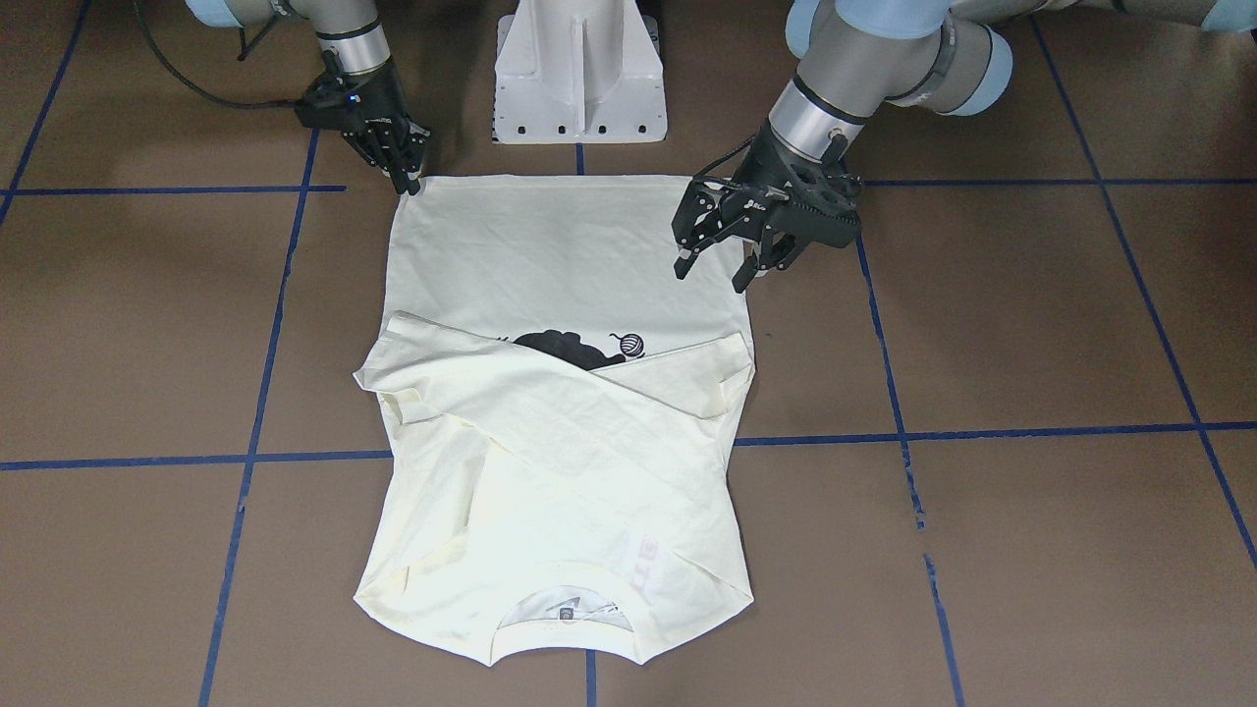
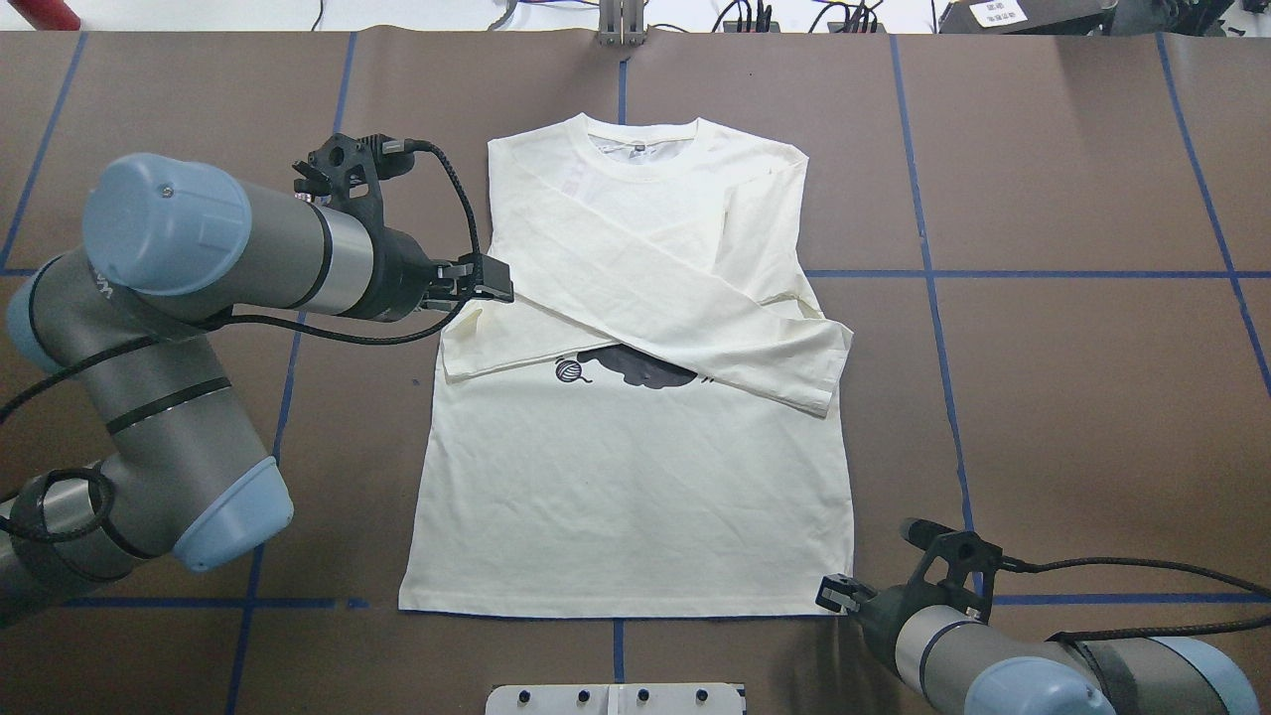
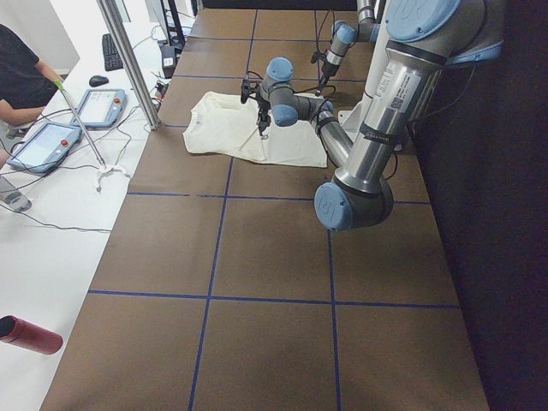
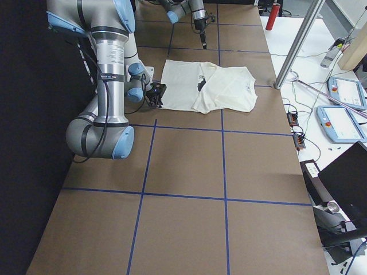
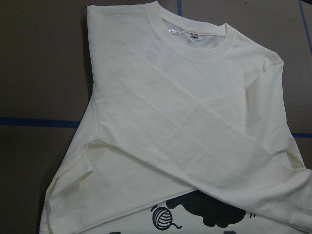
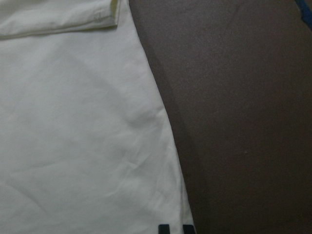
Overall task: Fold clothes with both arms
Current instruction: 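Position both grippers at the hem corners nearest the robot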
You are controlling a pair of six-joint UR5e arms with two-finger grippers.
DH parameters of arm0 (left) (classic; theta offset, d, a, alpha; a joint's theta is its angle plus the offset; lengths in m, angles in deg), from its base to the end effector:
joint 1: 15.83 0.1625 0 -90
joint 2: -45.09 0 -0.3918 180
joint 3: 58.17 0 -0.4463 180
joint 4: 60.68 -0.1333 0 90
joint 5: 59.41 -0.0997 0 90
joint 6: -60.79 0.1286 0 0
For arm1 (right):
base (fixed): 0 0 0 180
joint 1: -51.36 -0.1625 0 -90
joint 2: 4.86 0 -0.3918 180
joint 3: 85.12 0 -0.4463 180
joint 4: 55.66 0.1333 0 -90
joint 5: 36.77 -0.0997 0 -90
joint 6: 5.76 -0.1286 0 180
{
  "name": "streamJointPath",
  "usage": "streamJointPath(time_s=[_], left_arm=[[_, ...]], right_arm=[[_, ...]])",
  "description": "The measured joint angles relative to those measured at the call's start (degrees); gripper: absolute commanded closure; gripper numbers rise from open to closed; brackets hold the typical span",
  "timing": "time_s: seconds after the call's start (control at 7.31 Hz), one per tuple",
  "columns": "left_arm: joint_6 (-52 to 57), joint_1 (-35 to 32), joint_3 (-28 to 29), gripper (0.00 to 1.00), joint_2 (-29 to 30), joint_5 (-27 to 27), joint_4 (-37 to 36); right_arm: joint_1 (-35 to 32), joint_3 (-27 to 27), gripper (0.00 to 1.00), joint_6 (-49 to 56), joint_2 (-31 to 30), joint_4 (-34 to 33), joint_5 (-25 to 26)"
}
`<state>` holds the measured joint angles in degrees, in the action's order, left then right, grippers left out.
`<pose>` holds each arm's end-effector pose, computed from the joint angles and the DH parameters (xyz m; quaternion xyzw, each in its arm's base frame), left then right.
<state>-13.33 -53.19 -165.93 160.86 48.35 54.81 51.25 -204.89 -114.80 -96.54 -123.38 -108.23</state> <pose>0.4548 -0.4655 0.1587 0.1371 0.5574 -0.0658 0.8162 -0.5394 -0.1752 0.3450 0.0747 -0.4382 0.2162 0.8693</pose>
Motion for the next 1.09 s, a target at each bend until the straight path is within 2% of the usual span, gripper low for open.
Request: streamJointPath(time_s=[0.14,0.27,0.41,0.55,0.68,0.82,1.09], left_arm=[[-0.06,0.0,0.0,0.24,0.0,0.0,0.0],[-0.36,0.03,0.03,0.24,-0.02,-0.02,0.0],[-0.8,0.09,0.06,0.23,-0.01,-0.06,0.0],[-1.1,0.13,0.08,0.23,0.03,-0.06,0.0],[-1.39,0.16,0.12,0.23,0.06,-0.03,0.0],[-1.71,0.17,0.15,0.23,0.06,-0.03,0.0],[-1.95,0.18,0.26,0.23,0.07,-0.08,0.0]], right_arm=[[0.36,-0.09,0.81,-0.02,-0.25,-0.03,0.19],[0.6,-0.57,0.68,-0.03,-0.86,-0.04,0.5],[0.83,-1.47,0.48,-0.03,-1.76,-0.04,0.72],[1.1,-2.03,0.36,-0.03,-2.52,-0.04,0.88],[1.36,-2.2,0.38,-0.03,-2.87,-0.04,0.96],[1.78,-2.21,0.43,-0.03,-3.0,-0.06,1.1],[2.69,-2.22,0.64,-0.03,-2.86,-0.9,2.0]])
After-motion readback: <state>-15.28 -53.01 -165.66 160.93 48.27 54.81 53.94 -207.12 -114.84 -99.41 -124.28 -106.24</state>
